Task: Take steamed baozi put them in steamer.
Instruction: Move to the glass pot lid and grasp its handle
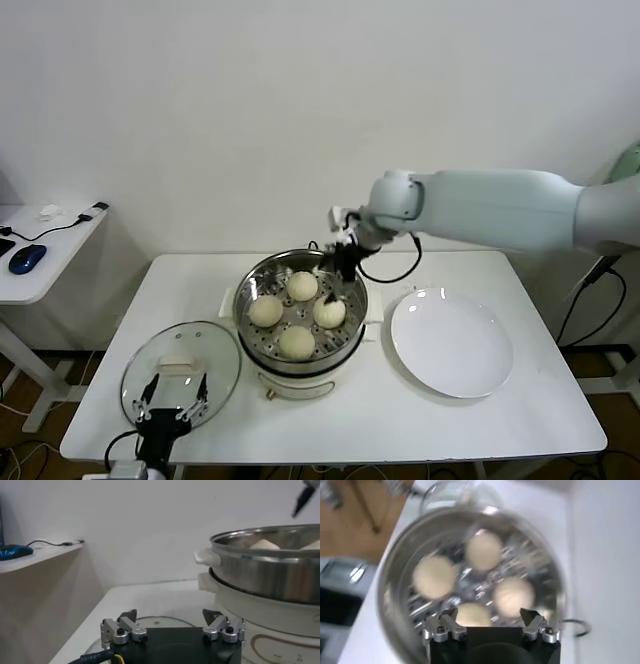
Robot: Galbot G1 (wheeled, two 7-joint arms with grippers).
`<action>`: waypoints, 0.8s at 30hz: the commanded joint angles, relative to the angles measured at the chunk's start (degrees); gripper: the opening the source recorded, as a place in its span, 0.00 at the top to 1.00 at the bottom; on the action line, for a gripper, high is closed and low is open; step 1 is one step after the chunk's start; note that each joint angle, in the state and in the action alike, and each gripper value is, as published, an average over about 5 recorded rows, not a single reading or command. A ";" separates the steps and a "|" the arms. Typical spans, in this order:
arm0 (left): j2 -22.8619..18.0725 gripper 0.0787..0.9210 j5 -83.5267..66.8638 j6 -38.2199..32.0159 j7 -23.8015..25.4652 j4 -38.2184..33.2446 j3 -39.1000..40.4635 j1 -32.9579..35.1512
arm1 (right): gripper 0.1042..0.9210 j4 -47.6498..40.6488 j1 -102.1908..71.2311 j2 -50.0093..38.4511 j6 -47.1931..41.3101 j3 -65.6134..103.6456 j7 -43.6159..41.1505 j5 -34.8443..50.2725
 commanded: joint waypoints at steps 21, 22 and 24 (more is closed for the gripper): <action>1.31 0.12 0.29 -1.34 3.18 -2.12 -0.76 -2.60 | 0.12 17.38 -103.91 -25.84 7.48 114.90 34.97 -20.69; 1.38 0.12 0.33 -1.91 3.60 -2.02 -0.82 -2.79 | 0.12 17.57 -107.27 -24.16 8.76 117.47 34.43 -21.31; 1.57 0.12 1.00 -3.53 4.42 -1.60 -1.12 -3.21 | 0.12 17.55 -112.82 -20.25 12.06 121.31 33.31 -23.15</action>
